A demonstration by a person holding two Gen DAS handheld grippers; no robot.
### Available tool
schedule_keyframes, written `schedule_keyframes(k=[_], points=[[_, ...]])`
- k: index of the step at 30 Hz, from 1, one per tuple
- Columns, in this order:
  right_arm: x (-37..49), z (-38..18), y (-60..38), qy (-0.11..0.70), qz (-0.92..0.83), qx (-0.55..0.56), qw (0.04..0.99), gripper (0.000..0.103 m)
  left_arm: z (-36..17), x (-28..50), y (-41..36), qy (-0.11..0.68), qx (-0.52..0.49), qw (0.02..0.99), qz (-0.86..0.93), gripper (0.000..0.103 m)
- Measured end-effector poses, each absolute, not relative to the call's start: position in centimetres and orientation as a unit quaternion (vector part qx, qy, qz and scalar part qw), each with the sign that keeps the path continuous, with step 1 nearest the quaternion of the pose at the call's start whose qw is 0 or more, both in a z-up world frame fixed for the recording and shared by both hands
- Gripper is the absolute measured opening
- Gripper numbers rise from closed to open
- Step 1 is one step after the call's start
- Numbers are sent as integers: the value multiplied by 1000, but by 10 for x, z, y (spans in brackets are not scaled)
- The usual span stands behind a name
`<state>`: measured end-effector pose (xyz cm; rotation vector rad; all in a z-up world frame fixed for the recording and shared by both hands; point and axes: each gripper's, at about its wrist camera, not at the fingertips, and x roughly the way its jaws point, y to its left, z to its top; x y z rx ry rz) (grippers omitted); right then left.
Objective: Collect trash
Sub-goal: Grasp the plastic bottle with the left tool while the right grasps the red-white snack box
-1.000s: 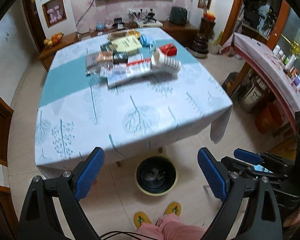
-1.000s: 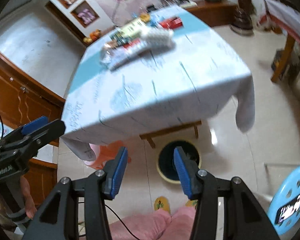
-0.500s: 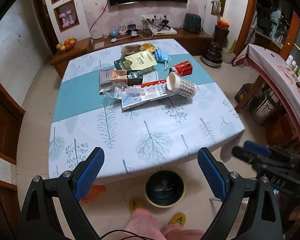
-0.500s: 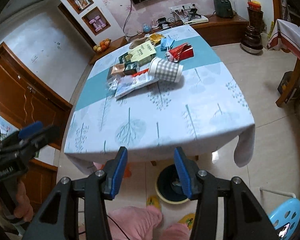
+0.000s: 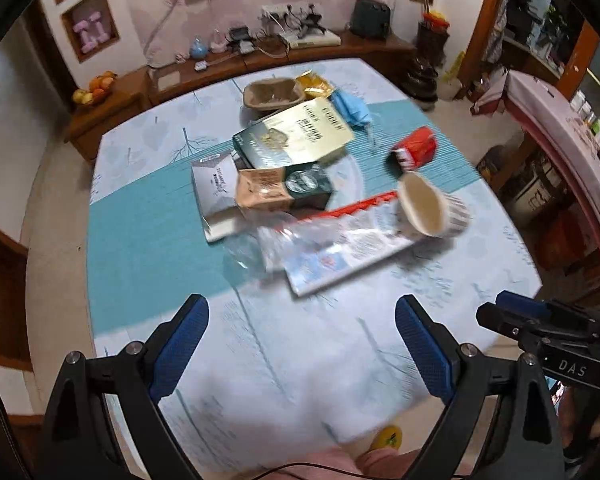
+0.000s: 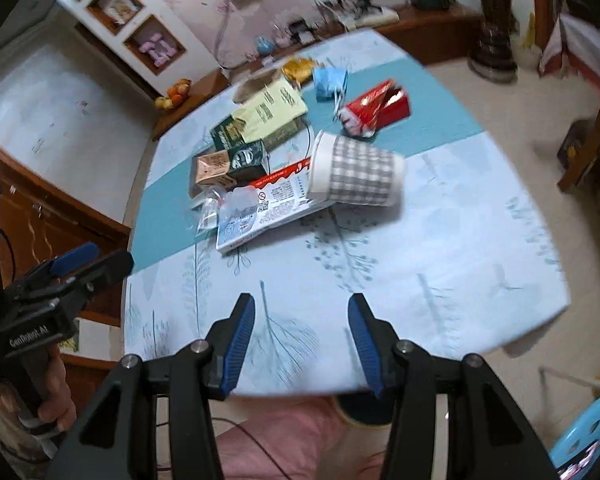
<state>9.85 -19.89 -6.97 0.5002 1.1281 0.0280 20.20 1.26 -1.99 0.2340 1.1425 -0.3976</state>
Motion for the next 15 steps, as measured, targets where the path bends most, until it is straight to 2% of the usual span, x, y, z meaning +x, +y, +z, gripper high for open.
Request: schedule_keyframes(k=[7, 15], points=[[156, -135, -190, 550, -32, 360, 753, 49, -70, 270, 11, 552, 193, 779, -226, 93], [190, -175, -182, 528, -71, 460, 710, 49, -113, 299, 1, 568, 256, 725, -291, 93]])
